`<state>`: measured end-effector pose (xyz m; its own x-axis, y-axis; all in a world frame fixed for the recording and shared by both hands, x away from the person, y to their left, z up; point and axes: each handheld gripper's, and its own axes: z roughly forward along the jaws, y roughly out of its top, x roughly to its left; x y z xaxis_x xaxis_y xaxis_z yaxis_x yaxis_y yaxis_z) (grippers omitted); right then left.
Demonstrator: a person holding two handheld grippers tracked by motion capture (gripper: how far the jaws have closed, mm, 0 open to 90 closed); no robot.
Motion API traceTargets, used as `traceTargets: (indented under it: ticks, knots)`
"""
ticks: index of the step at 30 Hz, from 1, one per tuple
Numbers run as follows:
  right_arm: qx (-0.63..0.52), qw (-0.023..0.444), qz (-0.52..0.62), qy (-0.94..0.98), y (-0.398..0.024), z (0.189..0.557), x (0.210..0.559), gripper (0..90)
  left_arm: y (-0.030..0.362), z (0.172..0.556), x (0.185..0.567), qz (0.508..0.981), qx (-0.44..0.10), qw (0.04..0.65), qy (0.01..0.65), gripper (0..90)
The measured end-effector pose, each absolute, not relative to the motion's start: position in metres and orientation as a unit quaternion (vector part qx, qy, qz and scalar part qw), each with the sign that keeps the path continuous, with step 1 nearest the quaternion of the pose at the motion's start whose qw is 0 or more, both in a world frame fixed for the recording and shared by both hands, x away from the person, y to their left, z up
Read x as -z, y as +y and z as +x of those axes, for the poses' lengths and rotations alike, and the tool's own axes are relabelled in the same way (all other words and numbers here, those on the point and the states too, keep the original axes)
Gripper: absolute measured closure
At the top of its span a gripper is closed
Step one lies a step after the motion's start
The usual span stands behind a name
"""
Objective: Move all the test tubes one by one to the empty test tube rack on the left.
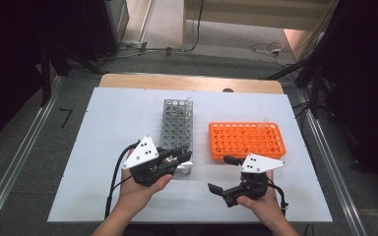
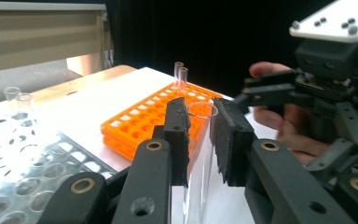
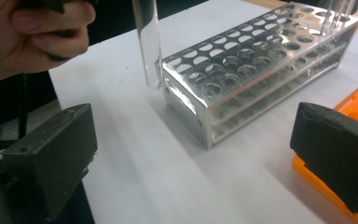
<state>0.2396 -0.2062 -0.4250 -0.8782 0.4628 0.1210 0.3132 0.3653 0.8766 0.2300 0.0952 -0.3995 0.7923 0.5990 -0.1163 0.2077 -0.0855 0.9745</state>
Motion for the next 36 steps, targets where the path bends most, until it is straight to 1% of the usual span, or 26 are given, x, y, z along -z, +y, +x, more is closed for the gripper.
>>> traceTargets:
  ticks: [3,12,16,19,27,36]
  knots:
    - [-0.513,0.073,0.244,0.82,-0.218,0.238,0.425,0.0,0.099,0.236,0.398,0.717,-0.165,0.615,0.285,75.6]
    - [-0.505,0.101,0.273,0.813,-0.251,0.238,0.424,0.0,0.102,0.258,0.396,0.714,-0.177,0.611,0.294,75.6]
    - [-0.498,0.097,0.282,0.814,-0.263,0.237,0.427,0.0,0.103,0.272,0.397,0.711,-0.183,0.609,0.301,75.6]
    - [-0.492,0.104,0.291,0.814,-0.272,0.236,0.431,0.0,0.102,0.282,0.396,0.71,-0.186,0.607,0.304,75.6]
    - [-0.486,0.114,0.323,0.804,-0.295,0.24,0.433,0.0,0.097,0.306,0.397,0.701,-0.188,0.611,0.316,75.6]
    - [-0.479,0.14,0.35,0.793,-0.316,0.248,0.438,0.0,0.095,0.33,0.401,0.696,-0.185,0.611,0.329,75.6]
